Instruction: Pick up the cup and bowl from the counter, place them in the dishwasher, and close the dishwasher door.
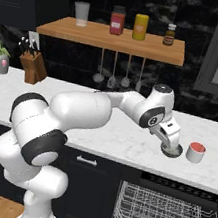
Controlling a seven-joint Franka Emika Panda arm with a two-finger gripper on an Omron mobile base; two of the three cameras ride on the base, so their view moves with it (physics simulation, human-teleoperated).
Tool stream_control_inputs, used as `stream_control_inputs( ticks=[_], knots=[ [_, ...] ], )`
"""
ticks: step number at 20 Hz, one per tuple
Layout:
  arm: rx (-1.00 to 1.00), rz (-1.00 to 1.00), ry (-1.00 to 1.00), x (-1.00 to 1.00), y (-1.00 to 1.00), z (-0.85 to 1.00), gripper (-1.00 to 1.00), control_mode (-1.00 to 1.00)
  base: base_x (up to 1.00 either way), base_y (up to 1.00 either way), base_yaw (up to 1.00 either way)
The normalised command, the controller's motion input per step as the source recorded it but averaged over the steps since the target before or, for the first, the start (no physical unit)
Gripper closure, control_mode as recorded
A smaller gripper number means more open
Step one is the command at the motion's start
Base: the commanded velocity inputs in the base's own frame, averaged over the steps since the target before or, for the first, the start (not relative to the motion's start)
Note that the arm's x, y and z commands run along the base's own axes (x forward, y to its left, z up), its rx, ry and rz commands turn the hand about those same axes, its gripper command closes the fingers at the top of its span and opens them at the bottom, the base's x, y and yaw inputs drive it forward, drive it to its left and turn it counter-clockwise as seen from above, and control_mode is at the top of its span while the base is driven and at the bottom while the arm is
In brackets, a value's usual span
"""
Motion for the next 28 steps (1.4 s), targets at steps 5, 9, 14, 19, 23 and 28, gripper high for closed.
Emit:
stream_control_inputs(
  ticks=[5, 9, 14, 19, 23, 28],
  knots=[
    [0.02, -0.07, -0.02, 0.08, -0.42, -0.12, -1.0, -1.0, 0.0, 0.0, 0.0],
    [0.0, -0.09, -0.03, 0.27, 0.0, -0.13, -1.0, -1.0, 0.0, 0.0, 0.0],
    [0.0, -0.08, 0.0, 0.6, 0.0, -0.34, -1.0, -1.0, 0.0, 0.0, 0.0],
    [0.0, -0.05, 0.0, 0.32, -0.01, -0.55, -1.0, -1.0, 0.0, 0.0, 0.0],
    [0.03, -0.06, -0.08, 0.03, -0.21, -0.34, -1.0, -1.0, 0.0, 0.0, 0.0],
    [0.05, -0.1, -0.1, 0.05, -0.24, -0.14, -1.0, -1.0, 0.0, 0.0, 0.0]
  ],
)
